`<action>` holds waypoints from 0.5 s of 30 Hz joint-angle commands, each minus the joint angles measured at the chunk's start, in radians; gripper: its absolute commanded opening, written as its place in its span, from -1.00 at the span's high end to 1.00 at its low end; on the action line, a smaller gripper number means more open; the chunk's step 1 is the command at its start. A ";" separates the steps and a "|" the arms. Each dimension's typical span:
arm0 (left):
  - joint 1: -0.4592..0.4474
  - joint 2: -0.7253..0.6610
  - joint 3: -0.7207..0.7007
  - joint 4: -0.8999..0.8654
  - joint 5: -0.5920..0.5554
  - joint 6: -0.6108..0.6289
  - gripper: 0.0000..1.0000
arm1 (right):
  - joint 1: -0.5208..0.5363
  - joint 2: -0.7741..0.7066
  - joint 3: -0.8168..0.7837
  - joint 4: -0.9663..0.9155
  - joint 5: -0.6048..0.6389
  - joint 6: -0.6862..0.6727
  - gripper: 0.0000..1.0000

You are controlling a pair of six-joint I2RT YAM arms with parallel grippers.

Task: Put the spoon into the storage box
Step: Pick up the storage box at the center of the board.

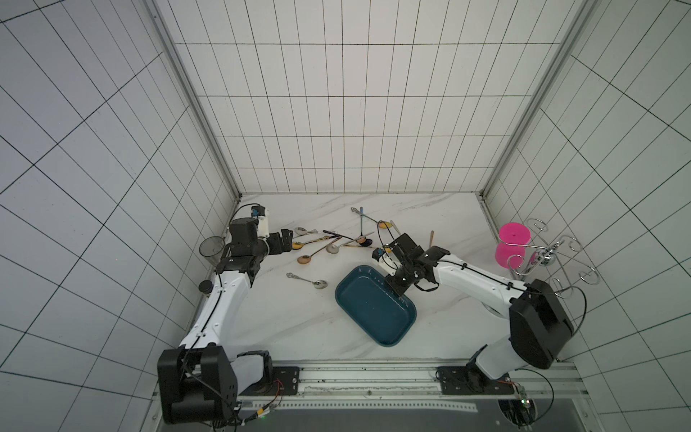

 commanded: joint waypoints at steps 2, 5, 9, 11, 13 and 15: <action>0.006 -0.009 0.023 0.004 0.012 0.014 -0.98 | -0.047 -0.019 0.104 -0.034 -0.107 0.092 1.00; -0.009 -0.007 0.034 -0.004 0.035 0.057 -0.98 | -0.111 -0.028 0.114 -0.040 -0.132 0.141 1.00; -0.095 0.040 0.092 -0.034 0.011 0.228 -0.98 | -0.189 -0.070 0.107 -0.056 -0.122 0.196 1.00; -0.139 0.084 0.132 -0.052 0.012 0.272 -0.98 | -0.210 -0.097 0.110 -0.085 -0.063 0.200 1.00; -0.188 0.141 0.194 -0.092 0.009 0.291 -0.98 | -0.240 -0.121 0.117 -0.105 -0.030 0.233 1.00; -0.260 0.215 0.269 -0.146 -0.017 0.292 -0.98 | -0.267 -0.148 0.113 -0.138 -0.025 0.272 1.00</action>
